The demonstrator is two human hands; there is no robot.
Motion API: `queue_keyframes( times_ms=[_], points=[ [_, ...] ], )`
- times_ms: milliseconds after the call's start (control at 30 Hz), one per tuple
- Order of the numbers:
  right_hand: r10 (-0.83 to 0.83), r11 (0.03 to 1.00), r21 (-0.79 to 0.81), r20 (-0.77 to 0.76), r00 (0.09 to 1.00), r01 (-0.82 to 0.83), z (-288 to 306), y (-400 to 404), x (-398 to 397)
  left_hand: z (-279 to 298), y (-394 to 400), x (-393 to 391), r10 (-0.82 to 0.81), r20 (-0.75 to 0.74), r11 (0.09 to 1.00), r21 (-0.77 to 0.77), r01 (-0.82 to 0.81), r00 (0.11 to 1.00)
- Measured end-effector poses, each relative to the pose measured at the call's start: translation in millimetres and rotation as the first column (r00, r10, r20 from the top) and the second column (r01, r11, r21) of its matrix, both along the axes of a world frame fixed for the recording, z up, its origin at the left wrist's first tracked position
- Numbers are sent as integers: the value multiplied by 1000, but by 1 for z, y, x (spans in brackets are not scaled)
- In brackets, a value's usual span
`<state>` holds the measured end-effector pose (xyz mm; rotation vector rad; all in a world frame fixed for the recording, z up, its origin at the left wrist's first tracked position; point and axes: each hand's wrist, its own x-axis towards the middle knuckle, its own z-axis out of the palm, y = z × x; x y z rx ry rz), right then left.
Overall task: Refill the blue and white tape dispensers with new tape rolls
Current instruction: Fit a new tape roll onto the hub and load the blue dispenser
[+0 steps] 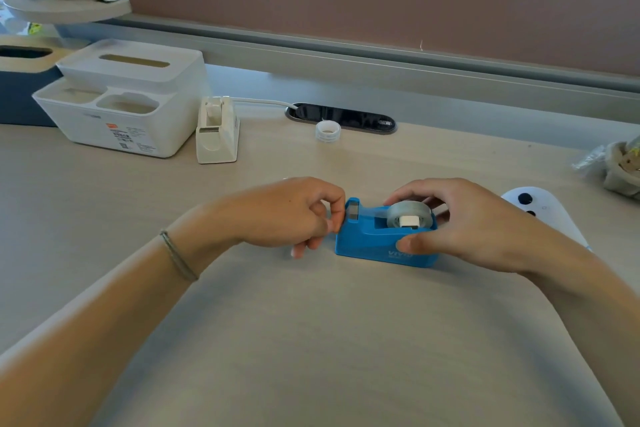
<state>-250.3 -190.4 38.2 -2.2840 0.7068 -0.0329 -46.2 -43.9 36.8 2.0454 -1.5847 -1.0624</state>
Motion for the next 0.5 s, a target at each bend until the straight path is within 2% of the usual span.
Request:
queue_keyframes(
  times_ms=[133,267,400,500],
  points=[
    [-2,1000,-17,-25,1000,2,2,1,0,2,1,1,-17,116,999,-44,22,993],
    [-24,996,-84,-102,994,16,7,5,-4,11,0,3,122,236,972,-224,-68,964],
    [-101,969,-240,-147,984,64,4,13,-1,-4,0,-13,63,313,985,-173,-9,948],
    [-119,961,-263,-124,985,83,3,15,2,-18,-4,-19,146,324,965,-255,-62,935]
  ],
)
